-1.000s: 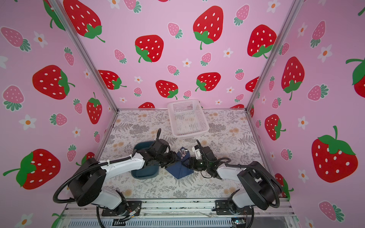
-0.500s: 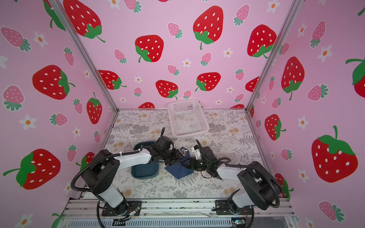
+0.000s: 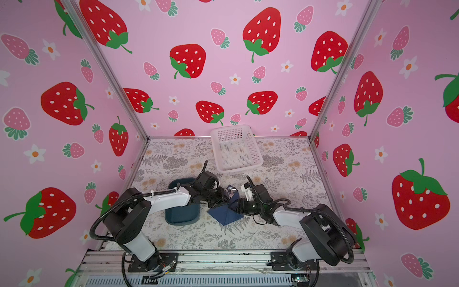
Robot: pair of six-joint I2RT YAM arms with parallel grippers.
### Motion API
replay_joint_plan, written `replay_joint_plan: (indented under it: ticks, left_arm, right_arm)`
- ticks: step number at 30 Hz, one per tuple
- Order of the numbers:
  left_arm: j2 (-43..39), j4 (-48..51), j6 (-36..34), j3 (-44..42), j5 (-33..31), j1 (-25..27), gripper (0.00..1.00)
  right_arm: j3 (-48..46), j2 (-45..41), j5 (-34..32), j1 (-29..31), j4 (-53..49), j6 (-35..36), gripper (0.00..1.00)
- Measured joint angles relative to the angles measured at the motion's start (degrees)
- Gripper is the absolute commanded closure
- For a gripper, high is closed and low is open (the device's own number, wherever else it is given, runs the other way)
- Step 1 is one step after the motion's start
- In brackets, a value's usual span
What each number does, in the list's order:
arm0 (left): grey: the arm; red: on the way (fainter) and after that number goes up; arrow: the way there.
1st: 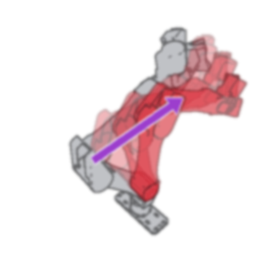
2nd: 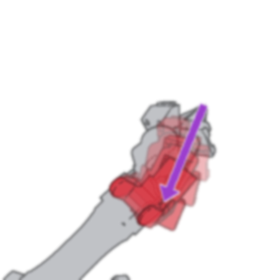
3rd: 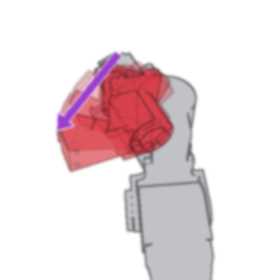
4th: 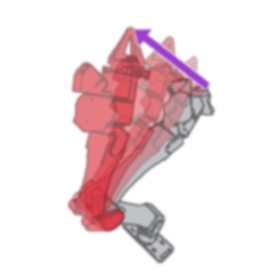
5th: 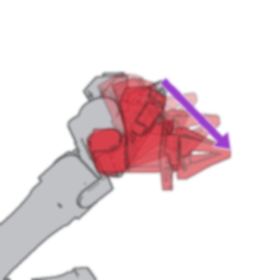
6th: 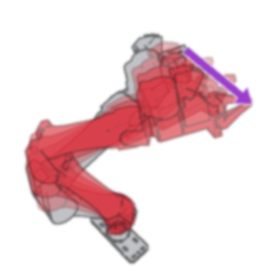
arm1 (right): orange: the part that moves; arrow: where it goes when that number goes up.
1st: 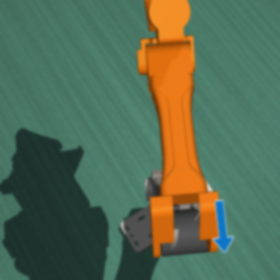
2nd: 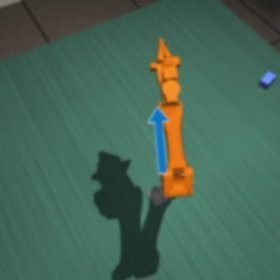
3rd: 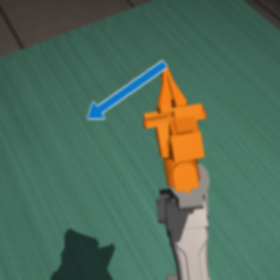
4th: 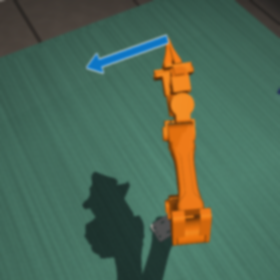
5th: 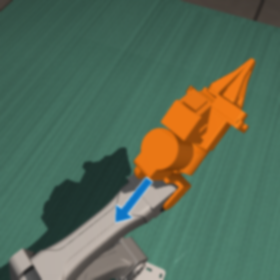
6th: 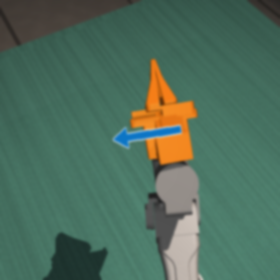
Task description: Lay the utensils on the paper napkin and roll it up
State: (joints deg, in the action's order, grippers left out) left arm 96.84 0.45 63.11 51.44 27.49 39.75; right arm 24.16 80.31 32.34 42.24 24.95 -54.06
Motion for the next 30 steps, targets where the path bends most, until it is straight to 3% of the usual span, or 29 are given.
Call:
replay_joint_plan:
  ticks: [11,21,30]
  left_arm:
    - [-2.0,-0.7,0.0,-0.5,0.2,0.4,1.00]
    - [-3.1,-0.3,0.0,-2.0,-1.2,2.6,1.00]
    - [-3.1,2.5,-1.7,-2.4,-4.1,3.3,1.00]
  right_arm:
    - [-1.4,-3.8,-4.0,-0.1,-2.6,0.0,0.43]
    - [-1.8,-8.1,-9.5,-0.9,-8.0,-0.5,0.70]
    - [-1.8,-6.5,-9.2,-1.1,-10.7,0.8,0.78]
